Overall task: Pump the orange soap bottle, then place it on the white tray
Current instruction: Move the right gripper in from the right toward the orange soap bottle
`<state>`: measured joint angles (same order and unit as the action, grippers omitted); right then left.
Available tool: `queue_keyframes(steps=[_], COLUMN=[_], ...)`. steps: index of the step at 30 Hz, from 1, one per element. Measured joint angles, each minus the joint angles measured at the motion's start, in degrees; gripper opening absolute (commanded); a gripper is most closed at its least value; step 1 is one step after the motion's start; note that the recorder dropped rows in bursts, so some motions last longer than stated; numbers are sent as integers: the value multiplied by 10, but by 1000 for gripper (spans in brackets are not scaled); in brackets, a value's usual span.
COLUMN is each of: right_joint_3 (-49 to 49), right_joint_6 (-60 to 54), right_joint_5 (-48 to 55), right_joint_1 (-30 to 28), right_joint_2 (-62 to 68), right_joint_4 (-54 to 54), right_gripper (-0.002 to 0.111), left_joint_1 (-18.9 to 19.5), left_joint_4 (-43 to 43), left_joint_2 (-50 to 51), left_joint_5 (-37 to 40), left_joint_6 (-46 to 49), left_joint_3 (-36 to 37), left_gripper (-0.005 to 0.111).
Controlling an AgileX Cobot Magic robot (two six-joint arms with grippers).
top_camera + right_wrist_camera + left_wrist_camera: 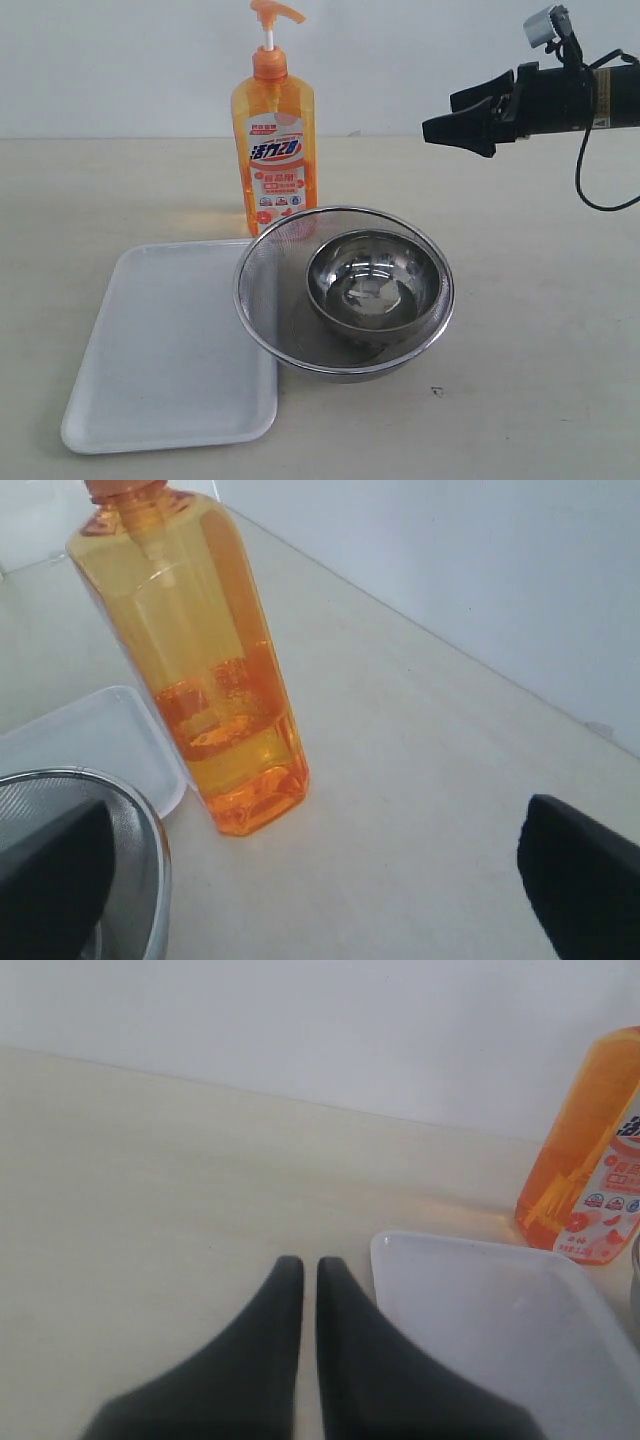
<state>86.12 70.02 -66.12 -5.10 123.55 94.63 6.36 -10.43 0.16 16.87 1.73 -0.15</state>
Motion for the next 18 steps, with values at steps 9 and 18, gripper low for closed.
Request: queue_keyframes(steps=[9,18], right_joint_3=[0,0], right_joint_6=[0,-88], right_joint_5=[10,14], right_joint_1=[0,5], right_joint_2=[0,0], right_joint_4=[-8,-8], right_gripper=[104,104], left_joint_1=[0,0], left_joint_4=[0,0], left_joint_2=[0,0], left_joint_5=[0,0], left_joint_6=[0,0], left_joint_3=[0,0], left_gripper=[5,5])
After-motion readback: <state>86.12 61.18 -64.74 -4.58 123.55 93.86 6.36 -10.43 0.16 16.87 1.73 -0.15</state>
